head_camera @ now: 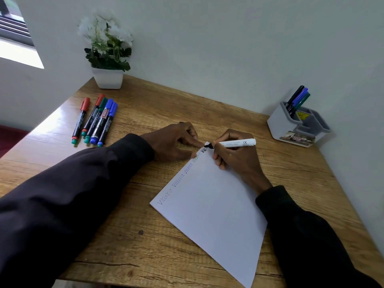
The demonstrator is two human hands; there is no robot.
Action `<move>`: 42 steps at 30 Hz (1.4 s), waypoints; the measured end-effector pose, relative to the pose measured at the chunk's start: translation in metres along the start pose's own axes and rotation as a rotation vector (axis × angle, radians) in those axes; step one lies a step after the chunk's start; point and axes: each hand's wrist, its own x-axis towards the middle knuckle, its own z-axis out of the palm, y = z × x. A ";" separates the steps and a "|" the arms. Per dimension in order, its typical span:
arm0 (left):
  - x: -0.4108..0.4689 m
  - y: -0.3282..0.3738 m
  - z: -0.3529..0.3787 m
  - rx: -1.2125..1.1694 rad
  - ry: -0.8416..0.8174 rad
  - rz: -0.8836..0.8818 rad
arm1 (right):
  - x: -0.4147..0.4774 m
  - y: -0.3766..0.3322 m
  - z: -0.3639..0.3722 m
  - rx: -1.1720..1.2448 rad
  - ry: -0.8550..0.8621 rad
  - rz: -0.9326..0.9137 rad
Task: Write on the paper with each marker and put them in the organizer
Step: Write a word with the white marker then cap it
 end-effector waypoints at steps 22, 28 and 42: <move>-0.001 0.001 -0.001 0.000 0.001 -0.012 | 0.001 0.000 -0.001 0.015 0.027 -0.003; 0.000 0.000 0.000 -0.009 0.019 -0.009 | 0.001 -0.001 0.000 0.020 0.044 0.020; 0.000 -0.002 0.000 -0.005 -0.008 -0.011 | 0.002 -0.001 -0.002 0.014 0.059 0.032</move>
